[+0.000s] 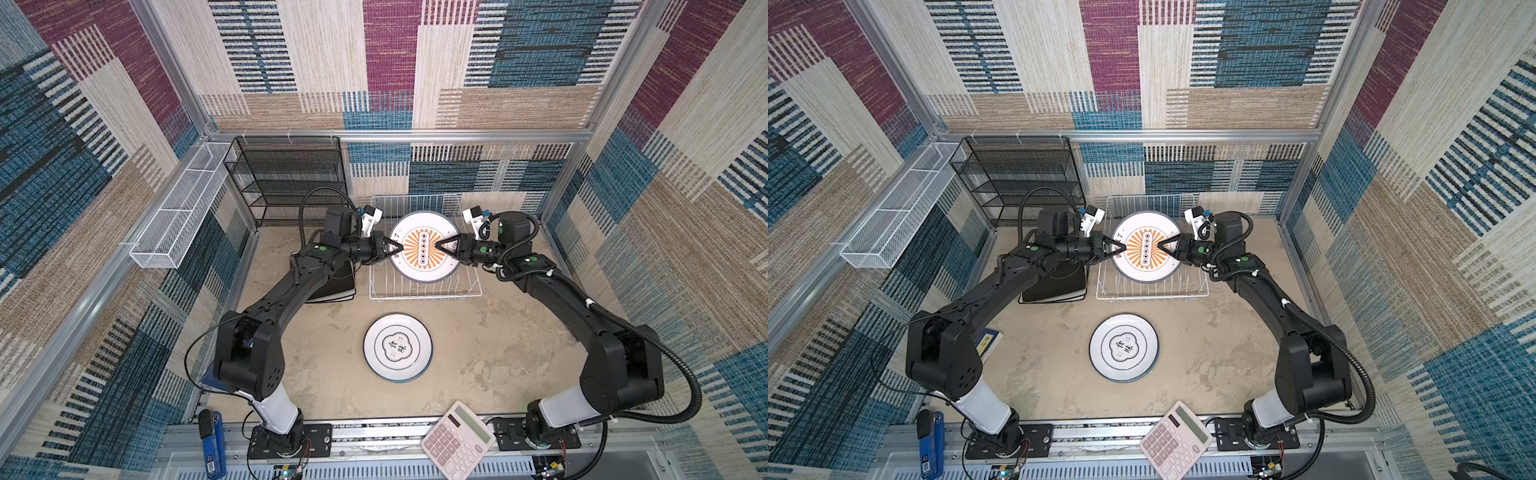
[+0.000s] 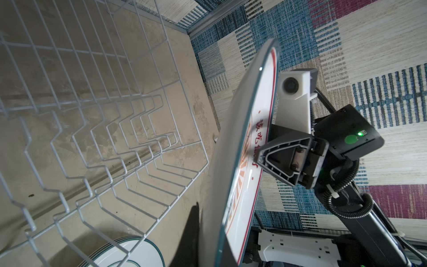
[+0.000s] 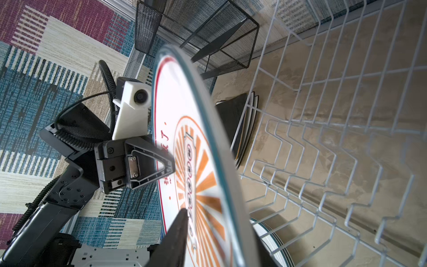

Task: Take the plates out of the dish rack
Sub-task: 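Hold the orange-sunburst plate upright while the right gripper grasps its opposite edge, then carry the orange-sunburst plate with both grippers and lower it onto the stack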

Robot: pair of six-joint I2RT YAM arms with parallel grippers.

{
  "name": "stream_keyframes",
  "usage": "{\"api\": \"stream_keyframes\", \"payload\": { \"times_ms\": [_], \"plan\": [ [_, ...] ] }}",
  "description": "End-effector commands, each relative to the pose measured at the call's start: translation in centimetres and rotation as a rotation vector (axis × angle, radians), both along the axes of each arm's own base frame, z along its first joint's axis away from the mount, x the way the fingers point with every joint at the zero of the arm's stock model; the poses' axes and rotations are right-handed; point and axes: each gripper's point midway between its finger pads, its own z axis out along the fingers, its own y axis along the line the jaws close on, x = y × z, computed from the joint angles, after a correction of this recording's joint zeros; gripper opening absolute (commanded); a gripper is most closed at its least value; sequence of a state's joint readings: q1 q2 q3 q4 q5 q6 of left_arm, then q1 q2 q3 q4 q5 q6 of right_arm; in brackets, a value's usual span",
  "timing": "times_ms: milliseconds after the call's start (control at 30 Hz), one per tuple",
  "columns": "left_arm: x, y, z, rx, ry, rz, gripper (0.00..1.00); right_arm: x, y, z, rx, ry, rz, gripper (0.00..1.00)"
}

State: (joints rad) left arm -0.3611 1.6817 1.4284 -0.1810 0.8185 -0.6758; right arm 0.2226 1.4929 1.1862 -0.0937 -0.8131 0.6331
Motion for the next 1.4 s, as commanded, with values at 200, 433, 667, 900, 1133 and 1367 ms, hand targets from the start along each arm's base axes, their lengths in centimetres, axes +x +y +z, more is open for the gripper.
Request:
{"api": "stream_keyframes", "payload": {
  "times_ms": [200,433,667,900,1133,1367],
  "plan": [
    [-0.7,1.6,3.2,-0.007,-0.077,0.031,0.0,0.8,-2.9,4.4,-0.184,-0.327,-0.152,0.85],
    [-3.0,3.8,3.3,0.051,-0.07,0.07,0.0,-1.4,-4.0,6.8,-0.311,-0.57,-0.138,0.99],
    [-6.9,6.1,1.3,0.125,-0.032,0.09,0.0,-4.3,-3.9,6.6,-0.413,-0.729,-0.049,0.99],
    [-11.5,8.1,-2.9,0.208,0.055,0.087,0.0,-7.7,-2.4,4.3,-0.497,-0.834,0.12,0.99],
    [-14.6,9.3,-7.3,0.268,0.153,0.075,0.0,-10.1,-0.4,0.7,-0.569,-0.832,0.262,0.99],
    [-16.4,9.8,-11.5,0.318,0.234,0.042,0.0,-11.7,0.4,-2.3,-0.628,-0.813,0.35,0.99]
  ]
}}
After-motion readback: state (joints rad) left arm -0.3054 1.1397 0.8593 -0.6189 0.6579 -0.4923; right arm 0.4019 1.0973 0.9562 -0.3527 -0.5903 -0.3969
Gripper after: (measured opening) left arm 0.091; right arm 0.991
